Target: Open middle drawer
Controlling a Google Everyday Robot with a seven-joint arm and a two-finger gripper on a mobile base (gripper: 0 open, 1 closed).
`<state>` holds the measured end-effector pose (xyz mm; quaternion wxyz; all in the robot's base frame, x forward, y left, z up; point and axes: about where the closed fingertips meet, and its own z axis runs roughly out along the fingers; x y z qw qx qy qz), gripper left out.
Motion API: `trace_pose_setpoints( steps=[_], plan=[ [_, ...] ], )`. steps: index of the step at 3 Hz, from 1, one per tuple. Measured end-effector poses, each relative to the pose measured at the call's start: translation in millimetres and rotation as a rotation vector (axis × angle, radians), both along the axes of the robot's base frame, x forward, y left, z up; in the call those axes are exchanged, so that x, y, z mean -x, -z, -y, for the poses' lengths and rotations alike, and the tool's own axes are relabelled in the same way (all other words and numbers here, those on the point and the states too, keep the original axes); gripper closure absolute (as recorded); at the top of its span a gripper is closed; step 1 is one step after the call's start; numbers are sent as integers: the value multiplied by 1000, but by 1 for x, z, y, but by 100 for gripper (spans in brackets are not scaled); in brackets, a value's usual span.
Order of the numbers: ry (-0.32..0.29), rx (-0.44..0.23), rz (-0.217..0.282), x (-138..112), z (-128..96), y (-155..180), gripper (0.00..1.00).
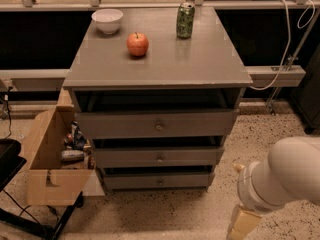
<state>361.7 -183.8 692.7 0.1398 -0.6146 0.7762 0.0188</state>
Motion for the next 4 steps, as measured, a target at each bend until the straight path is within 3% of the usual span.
trace_pose_setpoints(
  steps=[1, 3, 4],
  plan=[
    [-12, -72, 75, -28, -22, 39, 0],
    [-12, -50, 95, -49, -26, 52, 0],
    [-38, -16, 118, -90, -37, 86, 0]
  ],
)
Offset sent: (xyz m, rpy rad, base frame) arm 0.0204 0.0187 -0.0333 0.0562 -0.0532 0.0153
